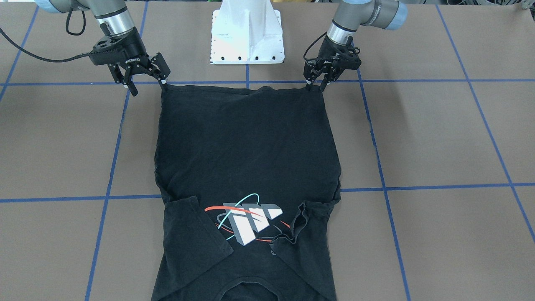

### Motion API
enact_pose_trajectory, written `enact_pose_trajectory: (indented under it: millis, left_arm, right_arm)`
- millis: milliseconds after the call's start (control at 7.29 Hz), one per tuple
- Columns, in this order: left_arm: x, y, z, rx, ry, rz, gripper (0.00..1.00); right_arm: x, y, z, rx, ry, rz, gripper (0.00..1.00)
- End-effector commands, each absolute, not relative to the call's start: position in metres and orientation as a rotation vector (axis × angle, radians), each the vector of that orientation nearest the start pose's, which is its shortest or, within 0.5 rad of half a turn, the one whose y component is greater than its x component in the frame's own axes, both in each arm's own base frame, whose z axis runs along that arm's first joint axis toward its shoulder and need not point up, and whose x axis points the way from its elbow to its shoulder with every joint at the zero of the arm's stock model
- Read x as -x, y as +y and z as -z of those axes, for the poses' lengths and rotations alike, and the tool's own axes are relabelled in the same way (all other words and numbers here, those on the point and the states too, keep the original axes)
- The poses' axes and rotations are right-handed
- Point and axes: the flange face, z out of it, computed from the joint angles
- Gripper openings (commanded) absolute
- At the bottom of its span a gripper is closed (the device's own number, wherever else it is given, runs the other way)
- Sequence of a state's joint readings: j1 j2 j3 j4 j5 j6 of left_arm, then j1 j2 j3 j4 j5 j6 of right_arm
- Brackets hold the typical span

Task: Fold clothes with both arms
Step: 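Move both grippers down to the shirt hem nearest the robot, then grasp the hem corners with the left and right grippers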

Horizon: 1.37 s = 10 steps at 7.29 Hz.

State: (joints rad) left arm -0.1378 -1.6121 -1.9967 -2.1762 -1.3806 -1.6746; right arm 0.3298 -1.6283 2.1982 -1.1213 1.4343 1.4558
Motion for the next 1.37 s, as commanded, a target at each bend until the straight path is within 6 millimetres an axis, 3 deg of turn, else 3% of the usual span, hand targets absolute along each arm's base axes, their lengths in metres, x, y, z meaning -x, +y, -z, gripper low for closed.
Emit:
enact_pose_trajectory:
  millis: [0, 412, 960, 1235]
  left_arm:
    - [-0.4739, -0.2198, -0.3747, -0.189, 1.044, 0.315, 0.59]
    - [-0.4754, -0.2160, -0.3776, -0.184, 1.035, 0.307, 0.57]
    - [-0.4758, -0.2152, -0.3779, -0.183, 1.034, 0.305, 0.00]
    - [-0.4746, -0.2158, -0.3771, -0.184, 1.035, 0.307, 0.00]
  right_arm:
    - [0.3708, -0.2822, -0.3416, -0.347, -0.969, -0.265, 1.00]
    - [0.3707, -0.2823, -0.3416, -0.348, -0.969, -0.266, 1.00]
    - [0.3707, -0.2823, -0.3416, -0.348, -0.969, -0.266, 1.00]
    - [0.3702, -0.2821, -0.3430, -0.348, -0.966, -0.266, 1.00]
